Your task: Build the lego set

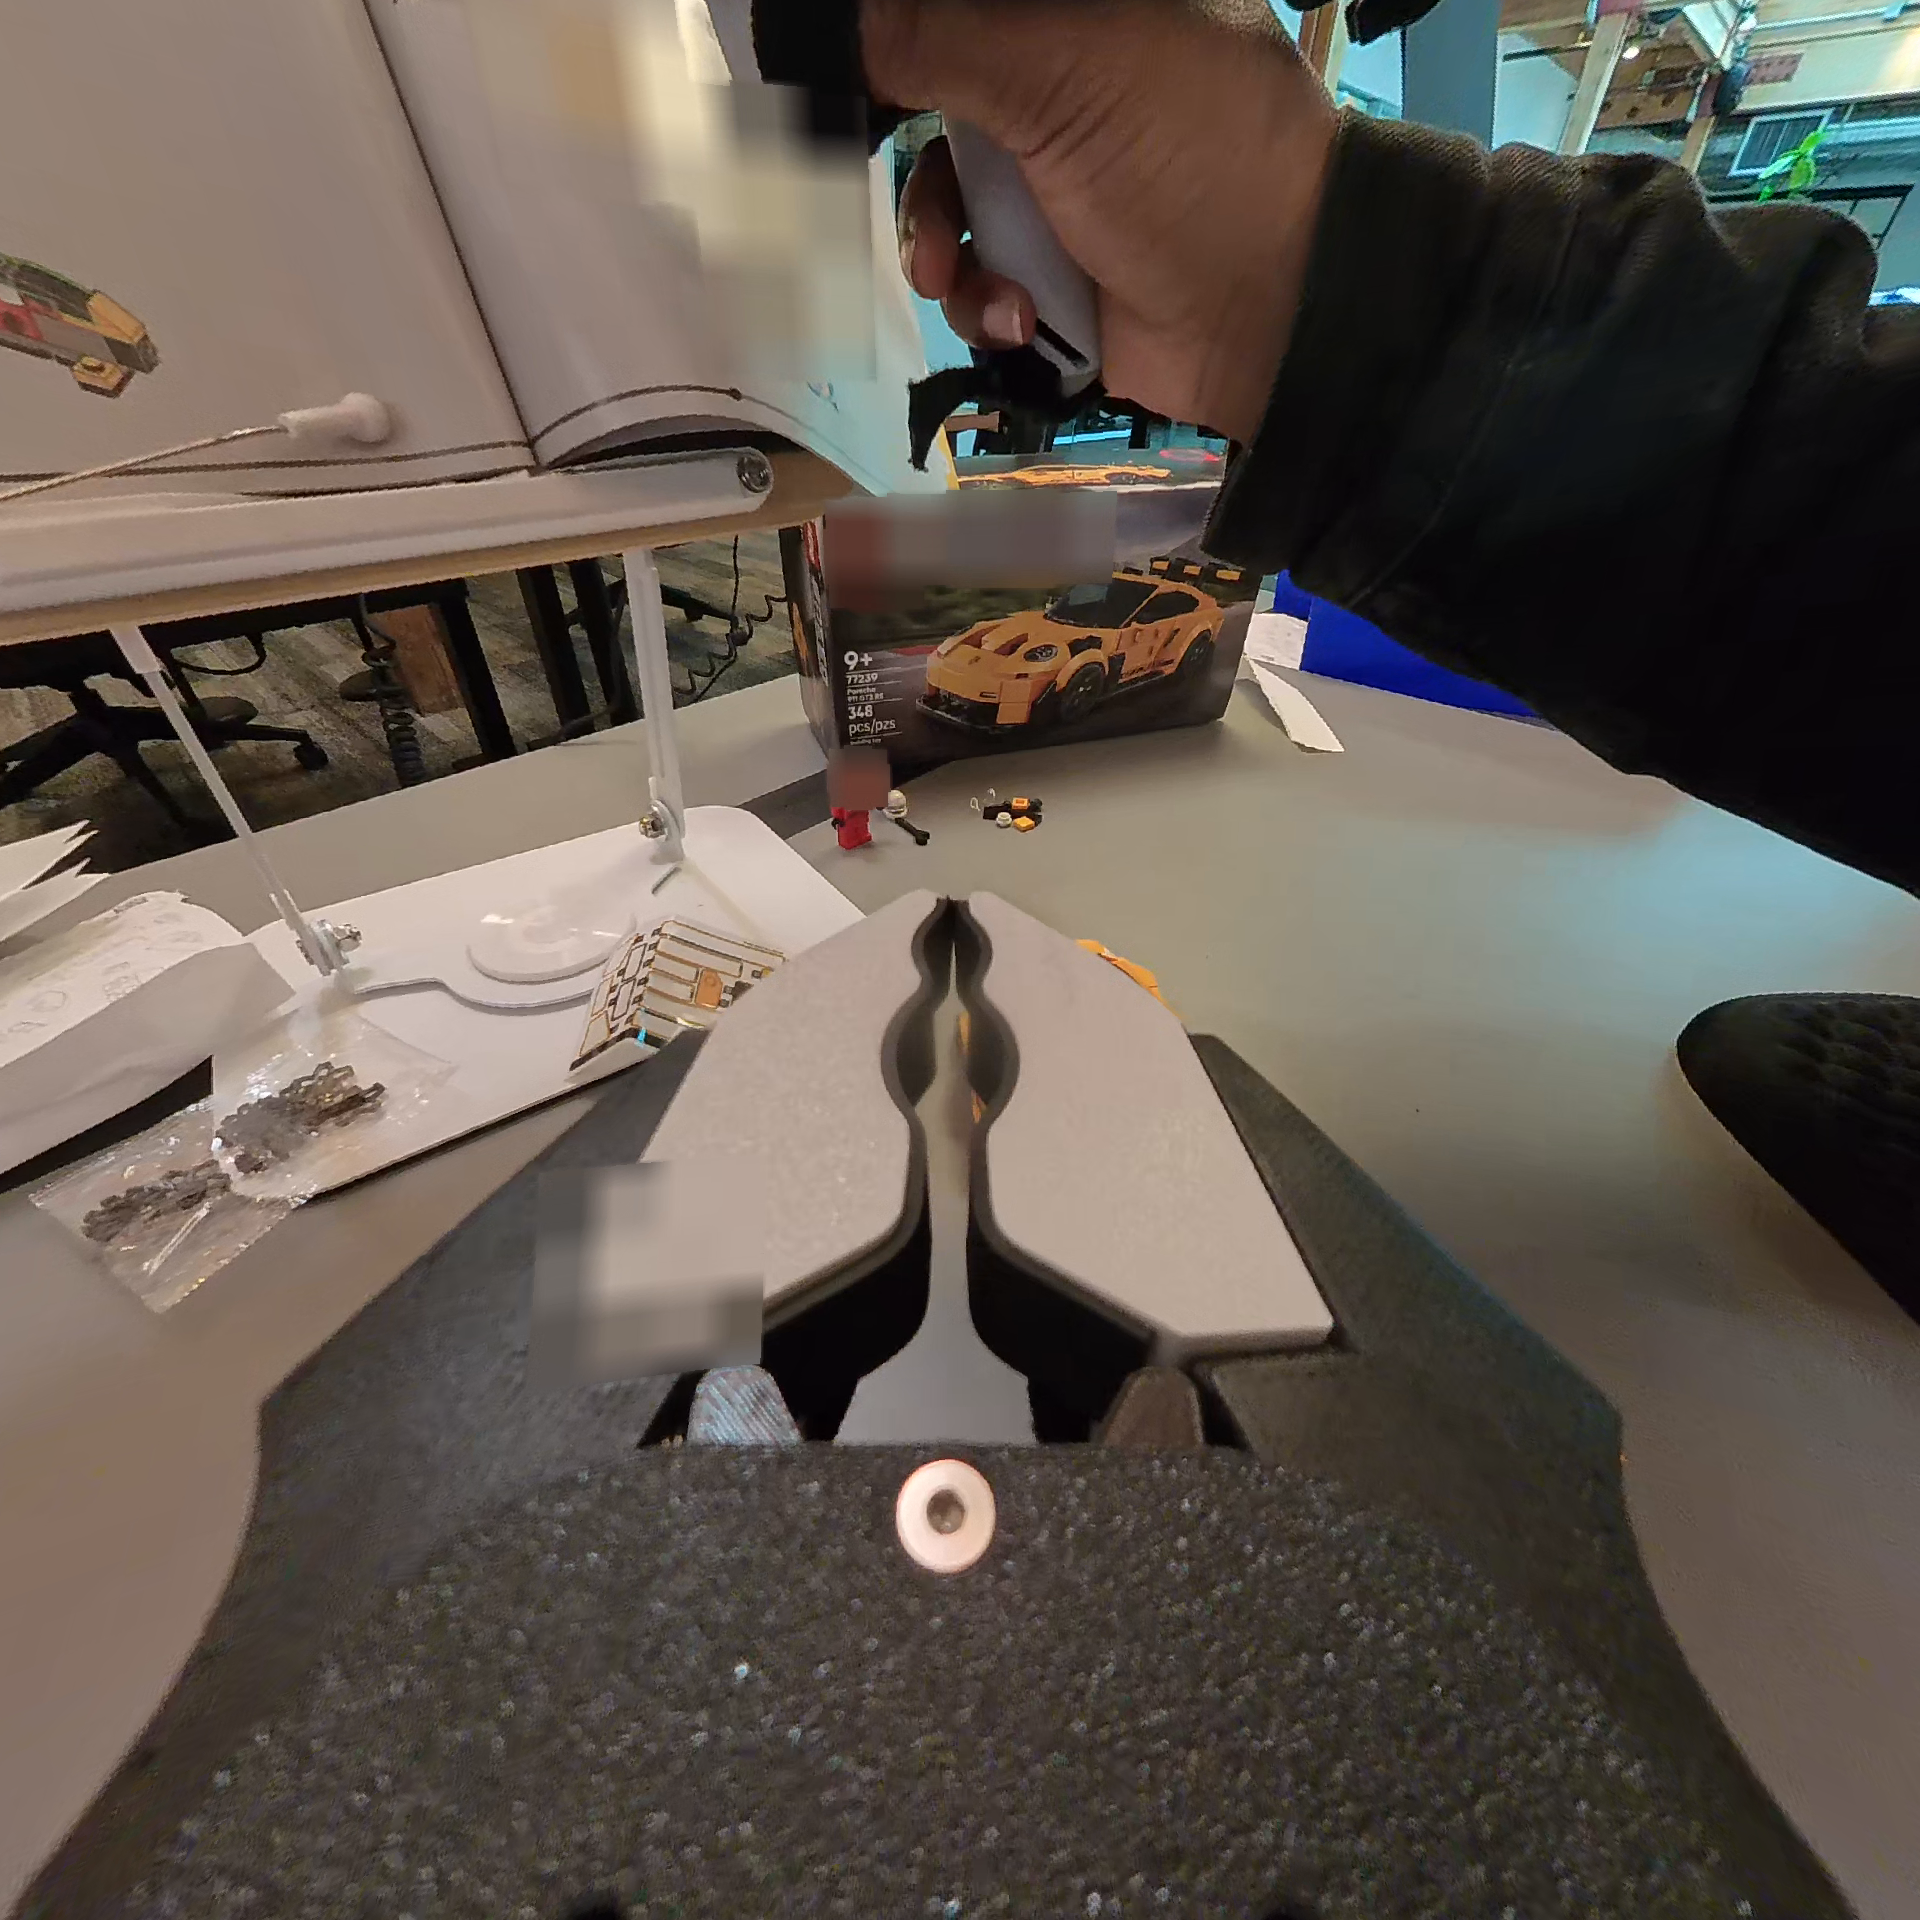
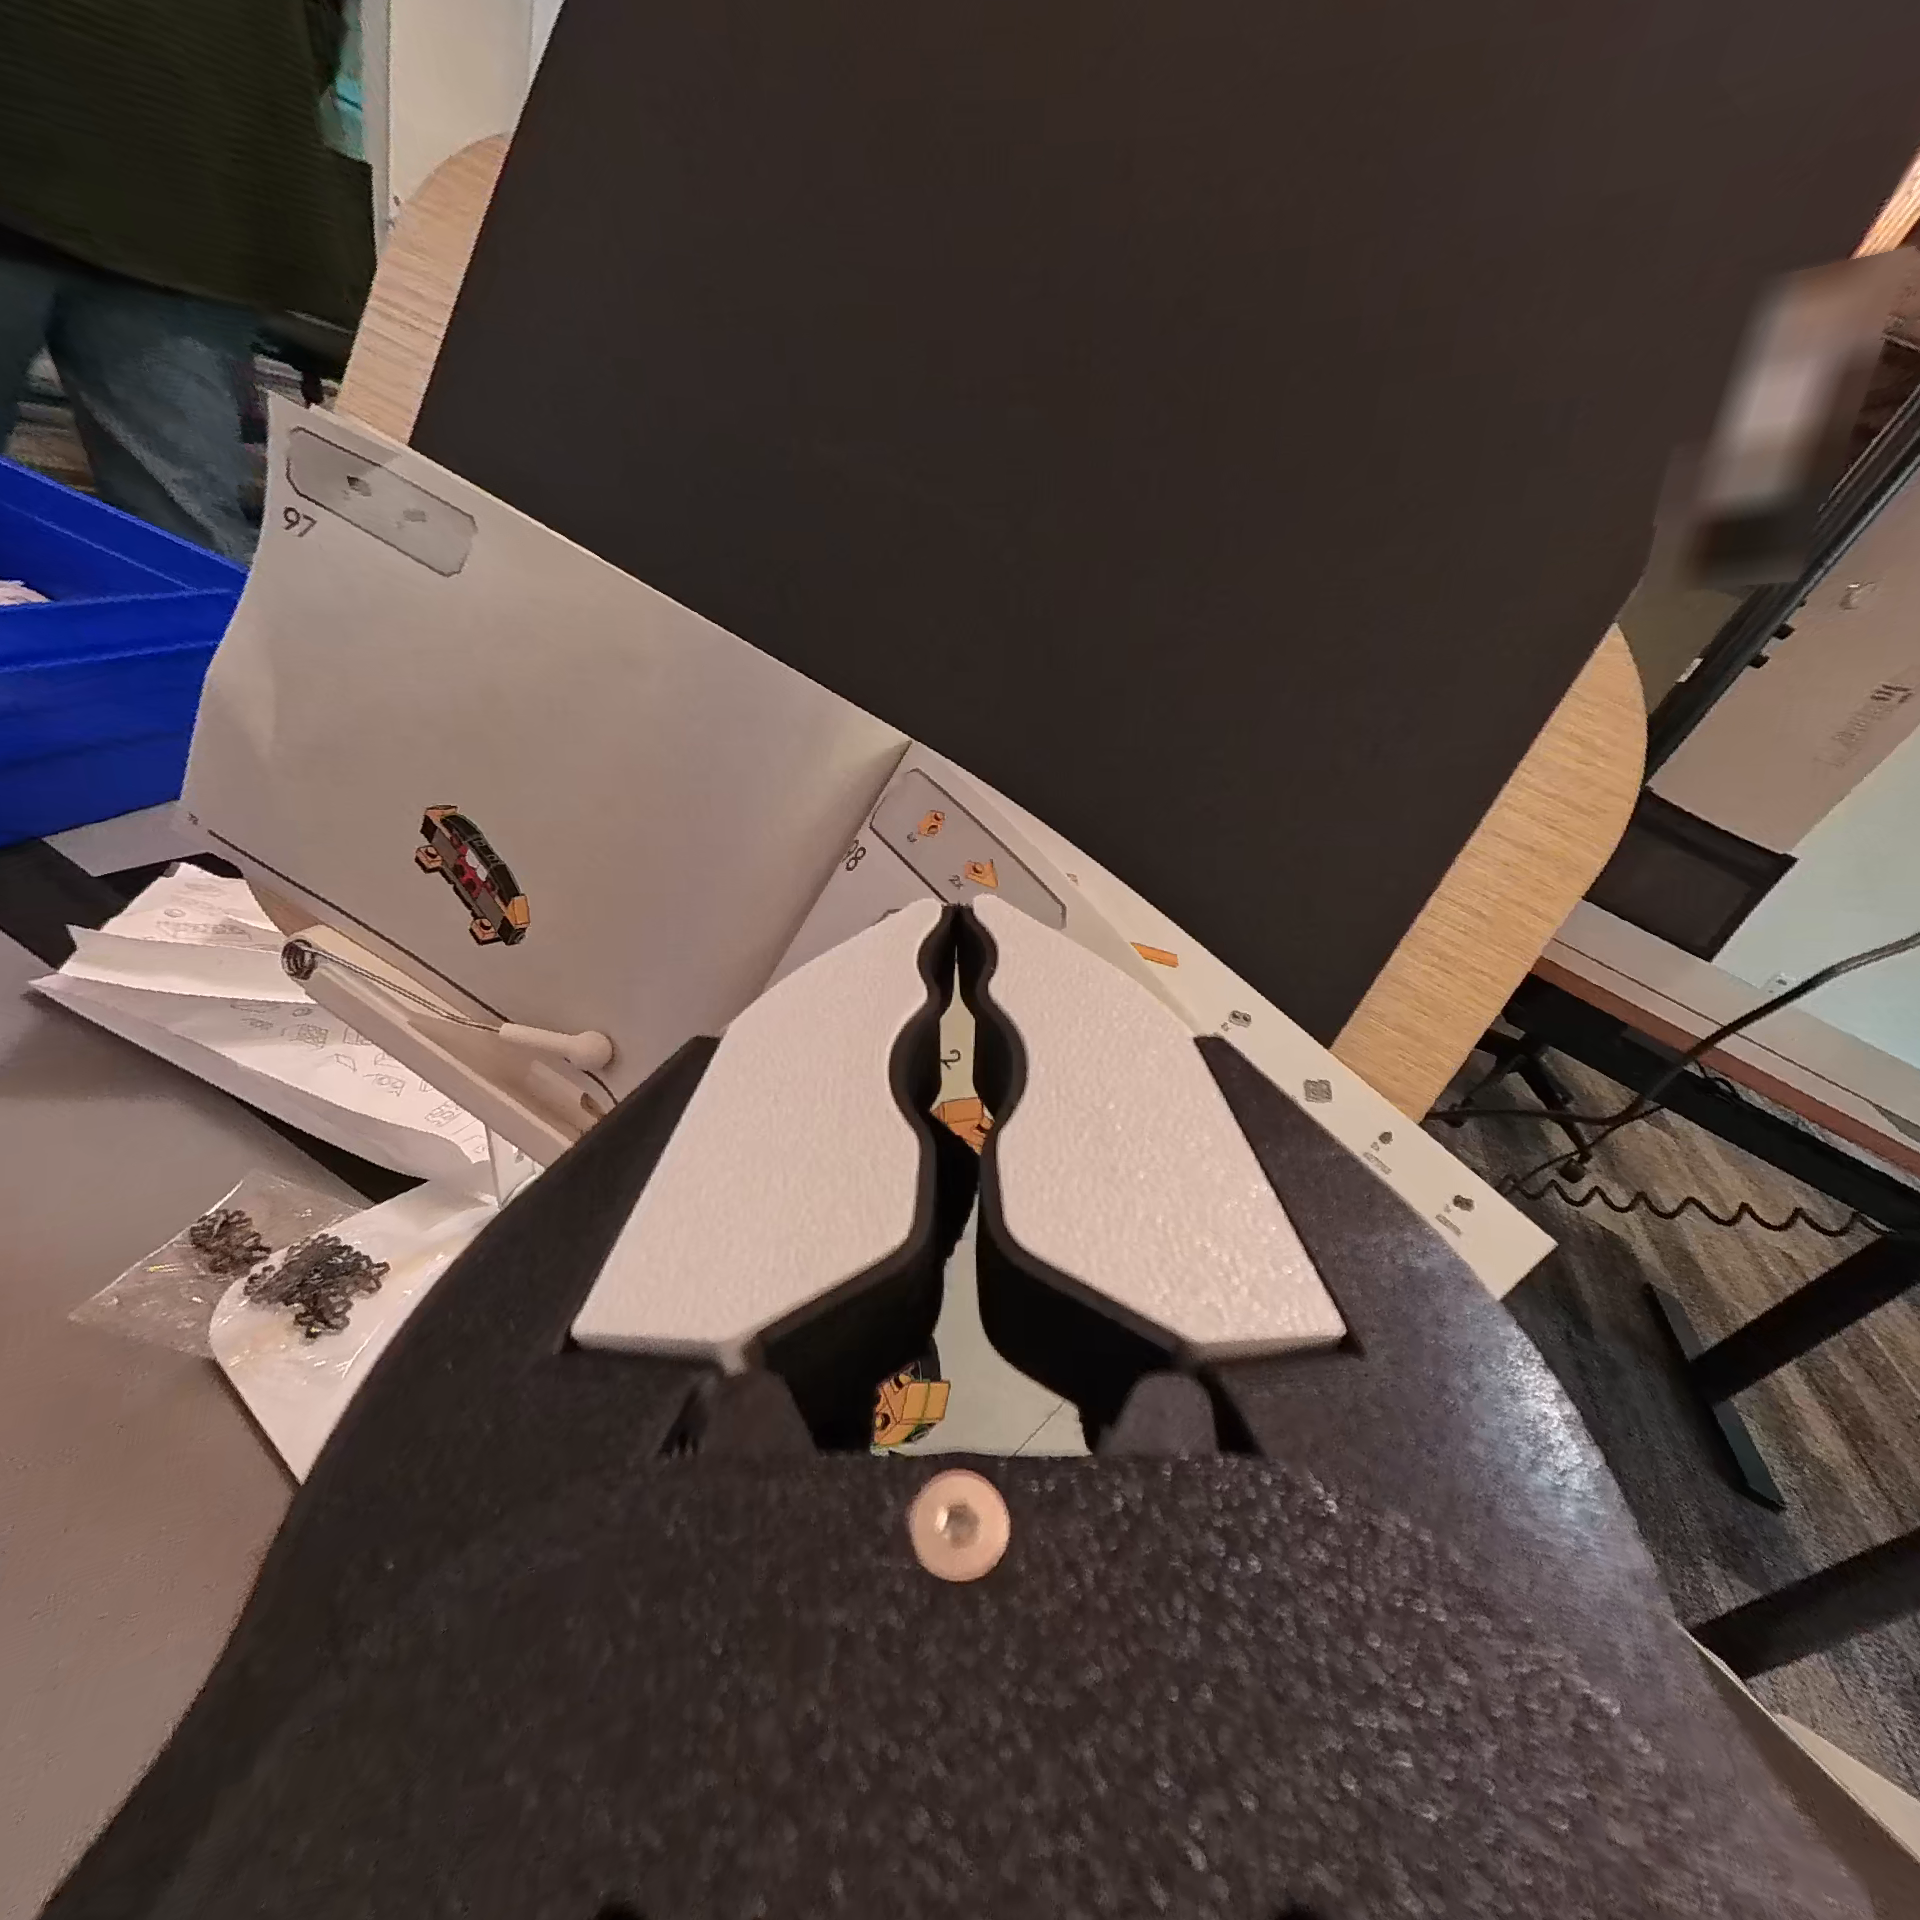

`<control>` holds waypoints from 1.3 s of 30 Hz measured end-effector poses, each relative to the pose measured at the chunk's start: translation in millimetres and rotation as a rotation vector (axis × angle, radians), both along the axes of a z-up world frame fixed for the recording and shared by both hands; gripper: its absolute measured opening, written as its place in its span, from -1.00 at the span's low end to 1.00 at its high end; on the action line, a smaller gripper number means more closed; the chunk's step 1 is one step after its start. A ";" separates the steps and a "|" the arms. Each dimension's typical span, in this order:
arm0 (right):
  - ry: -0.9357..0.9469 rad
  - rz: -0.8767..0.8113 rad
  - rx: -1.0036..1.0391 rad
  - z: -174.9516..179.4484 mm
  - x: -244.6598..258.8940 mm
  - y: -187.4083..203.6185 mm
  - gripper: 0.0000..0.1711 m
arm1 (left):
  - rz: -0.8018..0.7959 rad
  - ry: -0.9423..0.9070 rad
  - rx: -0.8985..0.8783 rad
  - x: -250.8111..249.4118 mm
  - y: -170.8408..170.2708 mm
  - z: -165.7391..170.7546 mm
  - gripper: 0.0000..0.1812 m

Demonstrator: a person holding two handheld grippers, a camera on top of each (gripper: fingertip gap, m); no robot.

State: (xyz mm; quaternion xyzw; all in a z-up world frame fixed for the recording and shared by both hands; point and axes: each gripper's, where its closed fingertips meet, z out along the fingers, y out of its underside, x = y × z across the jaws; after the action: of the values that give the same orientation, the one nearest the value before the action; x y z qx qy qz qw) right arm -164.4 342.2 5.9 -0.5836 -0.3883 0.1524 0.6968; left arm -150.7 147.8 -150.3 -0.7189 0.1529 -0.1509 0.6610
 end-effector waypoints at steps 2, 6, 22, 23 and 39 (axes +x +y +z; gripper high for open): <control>-0.001 0.002 -0.001 -0.1 -0.6 -0.7 -1.00 | 0.001 -0.001 0.002 -0.2 -0.2 0.7 -1.00; -0.015 0.020 -0.006 -3.8 -6.7 -6.6 -1.00 | 0.003 -0.002 0.007 -0.7 -0.6 2.0 -1.00; -0.034 0.040 -0.009 -13.1 -15.3 -27.9 -1.00 | 0.006 -0.011 0.018 -1.2 -2.2 6.1 -1.00; -0.024 0.041 -0.008 -11.4 -11.9 -31.3 -1.00 | 0.007 -0.009 0.018 -1.2 -2.1 5.9 -1.00; 0.136 0.107 -0.321 -124.2 132.0 -128.5 -1.00 | 0.024 0.029 0.059 0.3 -8.8 23.2 -1.00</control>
State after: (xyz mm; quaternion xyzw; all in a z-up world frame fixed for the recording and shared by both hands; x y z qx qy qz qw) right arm -32.4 213.7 -118.3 -0.6542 -0.3417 0.2884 0.6100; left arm -150.4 139.1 -127.2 -0.7031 0.1583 -0.1281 0.6813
